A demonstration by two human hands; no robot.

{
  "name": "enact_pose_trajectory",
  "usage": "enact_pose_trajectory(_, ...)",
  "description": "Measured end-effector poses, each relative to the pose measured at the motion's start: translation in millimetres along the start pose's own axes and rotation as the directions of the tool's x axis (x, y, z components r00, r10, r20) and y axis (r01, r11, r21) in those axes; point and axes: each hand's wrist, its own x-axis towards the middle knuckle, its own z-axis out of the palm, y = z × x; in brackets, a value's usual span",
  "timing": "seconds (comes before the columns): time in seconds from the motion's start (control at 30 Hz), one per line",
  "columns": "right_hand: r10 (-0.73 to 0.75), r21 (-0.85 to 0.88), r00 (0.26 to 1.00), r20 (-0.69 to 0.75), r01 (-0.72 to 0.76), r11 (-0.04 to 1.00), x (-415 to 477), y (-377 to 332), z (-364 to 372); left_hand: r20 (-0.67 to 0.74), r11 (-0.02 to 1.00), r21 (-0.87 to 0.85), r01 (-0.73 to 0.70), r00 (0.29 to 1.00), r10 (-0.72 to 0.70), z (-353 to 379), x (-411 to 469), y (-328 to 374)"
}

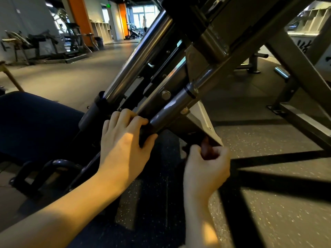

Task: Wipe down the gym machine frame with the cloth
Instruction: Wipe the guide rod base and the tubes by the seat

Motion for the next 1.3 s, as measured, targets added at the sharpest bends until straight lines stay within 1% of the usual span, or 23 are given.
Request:
enact_pose_trajectory(0.1,0.062,-0.021,0.986,-0.154,-0.066,0.998,13.2,13.5,-15.7,-0.032,1.000,-0.021,0.011,0.999,-0.012,3.2,1.8,0.0)
enact_pose_trajectory(0.13,0.073,-0.030,0.983,-0.170,-0.079,0.996,16.8,18.5,-18.3,-0.017,1.000,-0.017,0.009,1.000,-0.009,3.3,1.9,0.6)
enact_pose_trajectory(0.2,0.082,-0.039,0.985,-0.153,-0.089,0.995,15.8,20.7,-13.9,-0.012,1.000,-0.020,0.008,1.000,-0.008,4.1,1.6,1.5)
enact_pose_trajectory(0.33,-0.006,-0.075,0.989,-0.146,-0.005,0.997,0.4,13.4,2.9,-0.016,1.000,-0.014,0.009,1.000,-0.009,4.0,0.0,1.4)
enact_pose_trajectory(0.4,-0.006,-0.058,0.990,-0.140,-0.002,0.998,-0.7,14.2,3.5,-0.015,1.000,-0.016,-0.010,1.000,0.010,4.8,0.0,-1.0)
enact_pose_trajectory(0.43,-0.012,-0.045,0.992,-0.123,0.006,0.999,-1.9,12.6,4.5,-0.012,1.000,-0.020,-0.014,1.000,0.013,4.8,0.0,-1.9)
enact_pose_trajectory(0.5,-0.104,-0.046,0.994,-0.041,0.102,0.994,-8.4,3.0,9.7,-0.012,0.999,-0.040,-0.009,1.000,0.008,5.8,-0.2,-2.7)
enact_pose_trajectory(0.6,-0.299,0.008,0.946,0.124,0.301,0.954,-22.8,-11.7,21.2,-0.014,0.998,-0.056,0.000,1.000,0.000,7.5,-0.3,-2.9)
enact_pose_trajectory(0.67,-0.361,-0.015,0.915,0.180,0.370,0.929,-24.3,-7.7,20.8,-0.011,0.999,-0.051,0.004,1.000,-0.004,8.4,-1.0,-3.4)
enact_pose_trajectory(0.7,-0.342,-0.059,0.926,0.159,0.354,0.933,-20.3,0.2,17.1,-0.009,0.999,-0.049,0.005,1.000,-0.006,8.4,-0.9,-4.1)
enact_pose_trajectory(0.73,-0.272,-0.097,0.958,0.097,0.281,0.955,-13.6,12.1,11.2,-0.005,0.999,-0.049,0.005,1.000,-0.005,8.3,-0.6,-4.4)
enact_pose_trajectory(0.77,-0.155,-0.097,0.988,0.017,0.156,0.983,-7.2,21.5,4.2,-0.005,0.999,-0.052,0.005,1.000,-0.005,8.2,-0.4,-4.8)
enact_pose_trajectory(0.8,-0.028,-0.061,0.998,-0.049,0.025,0.998,-2.6,28.1,-0.6,-0.004,0.999,-0.054,0.007,1.000,-0.007,7.9,-0.2,-5.3)
enact_pose_trajectory(0.83,0.057,-0.023,0.994,-0.094,-0.060,0.998,0.3,31.6,-2.0,-0.004,0.998,-0.059,0.005,1.000,-0.005,7.7,-0.4,-5.9)
enact_pose_trajectory(0.87,0.062,-0.014,0.992,-0.111,-0.063,0.998,0.7,27.7,-0.3,0.000,0.998,-0.065,0.001,1.000,-0.001,7.5,-0.8,-6.4)
enact_pose_trajectory(0.93,-0.110,-0.036,0.992,-0.060,0.108,0.993,-4.3,5.1,11.9,-0.002,0.998,-0.068,-0.018,1.000,0.018,7.3,-0.2,-7.8)
enact_pose_trajectory(1.0,-0.287,-0.014,0.957,0.040,0.288,0.958,-10.5,-15.8,22.9,-0.003,0.998,-0.059,-0.031,1.000,0.030,8.1,0.2,-9.2)
enact_pose_trajectory(1.03,-0.329,-0.002,0.941,0.080,0.330,0.944,-11.9,-19.1,24.3,-0.006,0.998,-0.055,-0.031,1.000,0.031,9.0,0.1,-9.8)
enact_pose_trajectory(1.1,-0.319,-0.038,0.944,0.084,0.323,0.946,-8.6,-8.5,17.8,-0.009,0.998,-0.066,-0.023,1.000,0.022,9.9,0.5,-10.1)
enact_pose_trajectory(1.17,-0.179,-0.069,0.984,0.005,0.179,0.982,-3.5,11.8,5.4,-0.013,0.996,-0.083,-0.019,1.000,0.018,9.7,0.9,-8.8)
enact_pose_trajectory(1.23,-0.071,-0.084,0.995,-0.068,0.065,0.994,-3.4,17.2,3.6,-0.014,0.996,-0.086,-0.017,1.000,0.016,9.5,0.5,-7.8)
enact_pose_trajectory(1.27,-0.092,-0.086,0.993,-0.069,0.086,0.993,-5.0,12.1,8.6,-0.014,0.996,-0.085,-0.017,1.000,0.016,9.3,0.3,-7.9)
enact_pose_trajectory(1.3,-0.156,-0.080,0.987,-0.034,0.153,0.985,-8.0,3.0,15.8,-0.013,0.996,-0.085,-0.017,1.000,0.016,8.5,0.2,-8.0)
